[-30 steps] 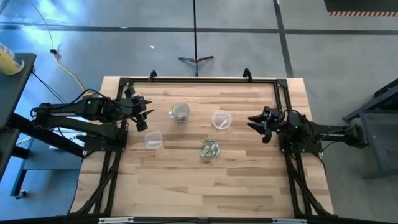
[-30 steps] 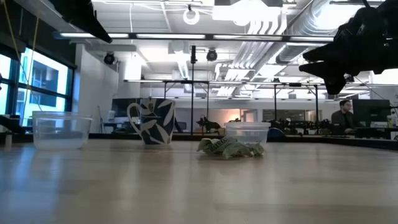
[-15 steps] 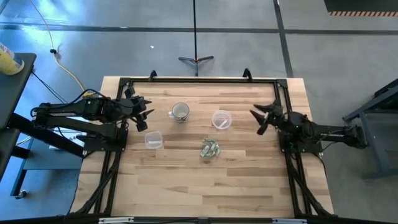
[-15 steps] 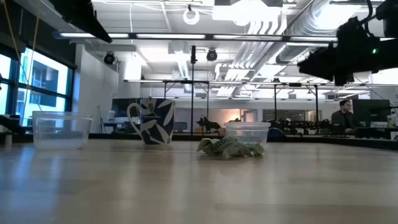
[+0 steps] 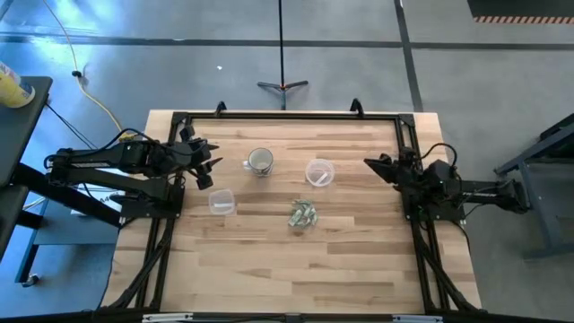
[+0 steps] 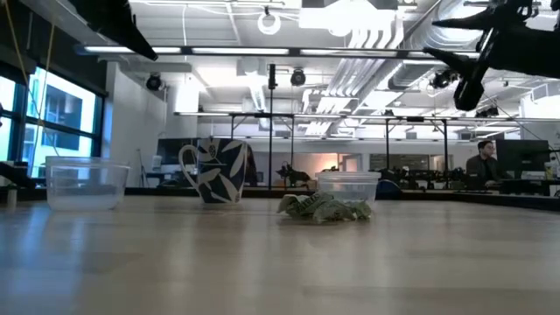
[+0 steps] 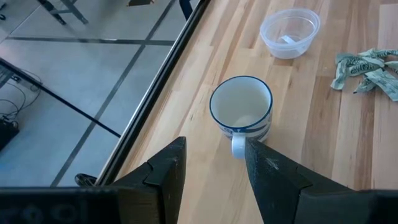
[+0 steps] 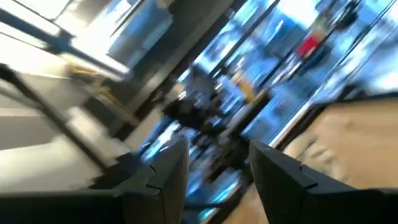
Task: Pick and place Stevia / Truvia into bins
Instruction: Put the white stevia packet into the transparent container
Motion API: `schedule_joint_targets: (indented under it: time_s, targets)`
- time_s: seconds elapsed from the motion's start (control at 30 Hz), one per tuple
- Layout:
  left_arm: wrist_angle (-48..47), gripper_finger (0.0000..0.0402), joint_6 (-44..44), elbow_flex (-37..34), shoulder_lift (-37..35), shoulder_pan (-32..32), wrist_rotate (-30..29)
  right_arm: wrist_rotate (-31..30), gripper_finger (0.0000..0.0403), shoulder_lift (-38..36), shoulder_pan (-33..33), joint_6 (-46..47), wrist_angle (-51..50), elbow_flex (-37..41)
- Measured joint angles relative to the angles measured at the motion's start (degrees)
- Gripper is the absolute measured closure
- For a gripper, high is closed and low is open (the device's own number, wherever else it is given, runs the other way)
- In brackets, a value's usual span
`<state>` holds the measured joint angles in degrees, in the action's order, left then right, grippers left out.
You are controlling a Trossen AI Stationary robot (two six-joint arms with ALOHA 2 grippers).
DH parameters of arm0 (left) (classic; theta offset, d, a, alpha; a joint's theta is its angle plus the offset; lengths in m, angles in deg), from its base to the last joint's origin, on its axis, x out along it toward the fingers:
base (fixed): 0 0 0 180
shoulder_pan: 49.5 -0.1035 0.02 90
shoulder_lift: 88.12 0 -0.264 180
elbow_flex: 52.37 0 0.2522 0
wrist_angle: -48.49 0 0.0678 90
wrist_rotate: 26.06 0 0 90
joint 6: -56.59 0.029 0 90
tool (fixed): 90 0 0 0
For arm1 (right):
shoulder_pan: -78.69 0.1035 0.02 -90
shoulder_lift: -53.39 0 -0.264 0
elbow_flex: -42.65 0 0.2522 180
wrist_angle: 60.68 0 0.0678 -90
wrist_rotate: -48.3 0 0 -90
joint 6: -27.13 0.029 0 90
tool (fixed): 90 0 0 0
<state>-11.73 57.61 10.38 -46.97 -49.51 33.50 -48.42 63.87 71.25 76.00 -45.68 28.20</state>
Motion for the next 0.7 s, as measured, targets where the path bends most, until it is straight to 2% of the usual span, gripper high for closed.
schedule_joint_targets:
  time_s: [0.07, 0.1, 0.2, 0.27, 0.3, 0.47, 0.53, 0.6, 0.7]
  targets:
    - [0.0, 0.0202, 0.0, 0.0, 0.0, 0.0, 0.0, -1.8, 0.0242, 0.1, -0.1, 0.6, 0.8, 0.0]
    - [0.0, 0.0202, 0.0, 0.0, 0.0, 0.0, 0.0, -0.8, 0.0242, 0.3, -0.1, 1.0, 1.4, 0.0]
    - [0.0, 0.0202, 0.0, 0.0, 0.0, 0.0, 0.0, 11.9, 0.0242, 5.0, 0.0, 1.9, -4.2, -2.8]
    - [0.0, 0.0202, 0.0, 0.0, 0.0, 0.0, 0.0, 16.1, 0.024, 10.4, 2.0, 0.2, -13.2, -6.2]
    - [0.0, 0.0202, 0.0, 0.0, 0.0, 0.0, 0.0, 15.5, 0.0238, 13.7, 3.2, -3.1, -17.2, -8.5]
    - [0.0, 0.0202, 0.0, 0.0, 0.0, 0.0, 0.0, 1.8, 0.0222, 28.4, 7.5, -24.7, -38.9, -22.0]
    - [0.0, 0.0202, 0.0, 0.0, 0.0, 0.0, 0.0, -2.1, 0.0214, 34.1, 8.8, -30.4, -46.4, -25.6]
    - [0.0, 0.0202, 0.0, 0.0, 0.0, 0.0, 0.0, -2.8, 0.0204, 39.1, 10.3, -36.9, -48.9, -28.1]
    - [0.0, 0.0202, 0.0, 0.0, 0.0, 0.0, 0.0, -1.2, 0.0187, 47.1, 12.6, -44.9, -47.5, -31.1]
